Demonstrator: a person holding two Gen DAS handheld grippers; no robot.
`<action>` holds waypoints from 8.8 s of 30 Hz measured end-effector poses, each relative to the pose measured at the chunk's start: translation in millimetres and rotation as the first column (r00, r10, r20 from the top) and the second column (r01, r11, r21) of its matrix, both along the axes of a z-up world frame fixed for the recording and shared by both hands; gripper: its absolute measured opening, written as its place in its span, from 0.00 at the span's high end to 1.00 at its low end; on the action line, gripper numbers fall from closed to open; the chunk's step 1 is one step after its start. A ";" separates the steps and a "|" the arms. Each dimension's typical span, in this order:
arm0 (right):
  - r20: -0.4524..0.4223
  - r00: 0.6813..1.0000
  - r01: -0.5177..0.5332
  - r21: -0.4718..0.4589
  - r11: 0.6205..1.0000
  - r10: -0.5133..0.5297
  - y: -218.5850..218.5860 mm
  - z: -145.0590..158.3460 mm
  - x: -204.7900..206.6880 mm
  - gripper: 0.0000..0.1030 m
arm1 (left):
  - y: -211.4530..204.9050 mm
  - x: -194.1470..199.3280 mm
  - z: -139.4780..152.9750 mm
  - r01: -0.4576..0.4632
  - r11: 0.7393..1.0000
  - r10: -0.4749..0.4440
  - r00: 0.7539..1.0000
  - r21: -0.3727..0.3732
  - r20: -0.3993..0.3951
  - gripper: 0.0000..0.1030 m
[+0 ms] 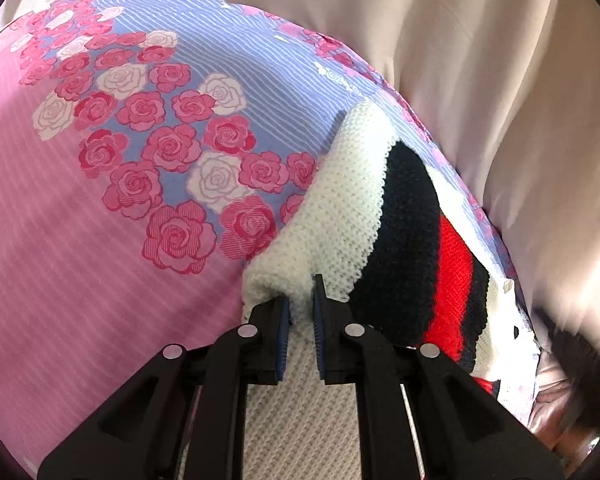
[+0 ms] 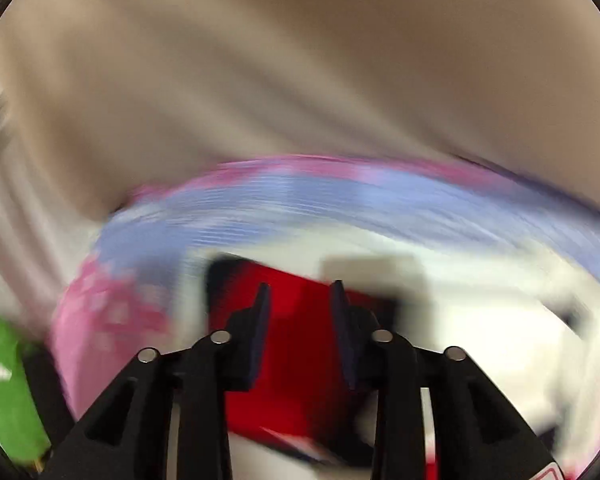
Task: Fold small clothes
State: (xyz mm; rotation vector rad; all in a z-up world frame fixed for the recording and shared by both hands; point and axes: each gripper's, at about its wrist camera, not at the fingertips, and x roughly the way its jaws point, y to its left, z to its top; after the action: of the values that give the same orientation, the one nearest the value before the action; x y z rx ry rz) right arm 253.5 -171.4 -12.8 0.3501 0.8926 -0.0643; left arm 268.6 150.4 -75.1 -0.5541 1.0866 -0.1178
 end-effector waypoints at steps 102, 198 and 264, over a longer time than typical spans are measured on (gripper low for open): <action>0.063 0.989 0.108 0.305 0.946 -0.133 -111.3 34.7 -364.0 0.92 | 8.0 -164.1 97.2 0.231 0.970 -0.234 0.972 -0.069 -0.033 0.94; -0.162 0.952 0.259 -0.036 0.965 -0.261 -122.9 12.3 -399.9 0.47 | -0.3 -214.5 108.5 0.299 0.941 -0.310 0.949 0.158 0.052 0.38; -0.319 0.943 0.098 -0.005 0.995 -0.095 -73.7 -43.2 -358.0 0.89 | -54.4 -223.7 18.7 0.361 0.851 -0.338 0.932 0.382 -0.129 0.86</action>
State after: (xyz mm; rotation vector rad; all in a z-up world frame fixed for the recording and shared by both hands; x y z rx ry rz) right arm -104.4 -245.1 -56.0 0.4007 1.1966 -0.2116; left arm 44.9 96.0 -56.4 0.0169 1.2205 -0.1931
